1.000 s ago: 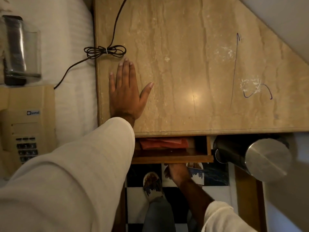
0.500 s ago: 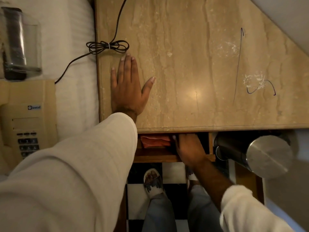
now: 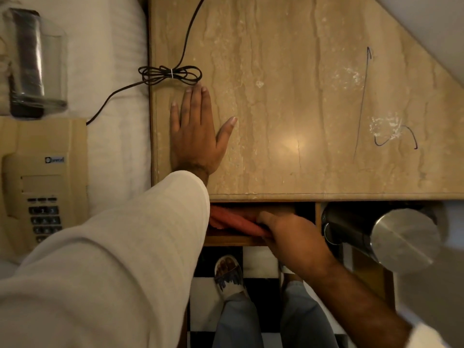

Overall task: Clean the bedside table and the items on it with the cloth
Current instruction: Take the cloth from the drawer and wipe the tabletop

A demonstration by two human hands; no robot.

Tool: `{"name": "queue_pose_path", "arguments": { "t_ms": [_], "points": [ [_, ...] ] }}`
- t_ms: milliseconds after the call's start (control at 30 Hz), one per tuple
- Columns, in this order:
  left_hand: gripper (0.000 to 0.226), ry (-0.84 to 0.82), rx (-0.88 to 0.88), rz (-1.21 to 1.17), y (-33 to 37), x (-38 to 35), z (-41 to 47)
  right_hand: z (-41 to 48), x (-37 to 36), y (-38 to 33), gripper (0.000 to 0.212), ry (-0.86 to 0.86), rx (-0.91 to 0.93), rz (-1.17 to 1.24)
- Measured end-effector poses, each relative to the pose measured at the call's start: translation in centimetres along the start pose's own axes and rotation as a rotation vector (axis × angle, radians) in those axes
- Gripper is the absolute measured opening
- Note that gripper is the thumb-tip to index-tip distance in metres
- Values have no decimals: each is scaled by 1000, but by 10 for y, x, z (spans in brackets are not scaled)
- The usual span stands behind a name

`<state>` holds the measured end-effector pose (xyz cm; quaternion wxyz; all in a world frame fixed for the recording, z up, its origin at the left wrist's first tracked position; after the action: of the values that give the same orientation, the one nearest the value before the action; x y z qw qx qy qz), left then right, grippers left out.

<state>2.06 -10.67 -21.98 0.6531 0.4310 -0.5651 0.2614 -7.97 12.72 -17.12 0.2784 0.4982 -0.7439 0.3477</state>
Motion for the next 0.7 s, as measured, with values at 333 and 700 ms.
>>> {"name": "queue_pose_path", "arguments": {
  "t_ms": [333,700],
  "points": [
    [87,8,-8,-5,1,1,-1,73,199,61,39,21,211,-75],
    [88,-3,-14,-28,1,1,1,112,171,79,74,587,-84,202]
  ]
}}
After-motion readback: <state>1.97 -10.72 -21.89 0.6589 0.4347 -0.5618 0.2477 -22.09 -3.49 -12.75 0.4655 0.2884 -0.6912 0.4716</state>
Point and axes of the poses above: each hand's wrist, its own z-axis towards the middle knuckle, its own x-axis out of the back of the hand, y = z × x, the point moved 1 cm from there along z, towards the middle knuckle, and after that the axes turned 11 degrees about -z, right-handed, at the moved point
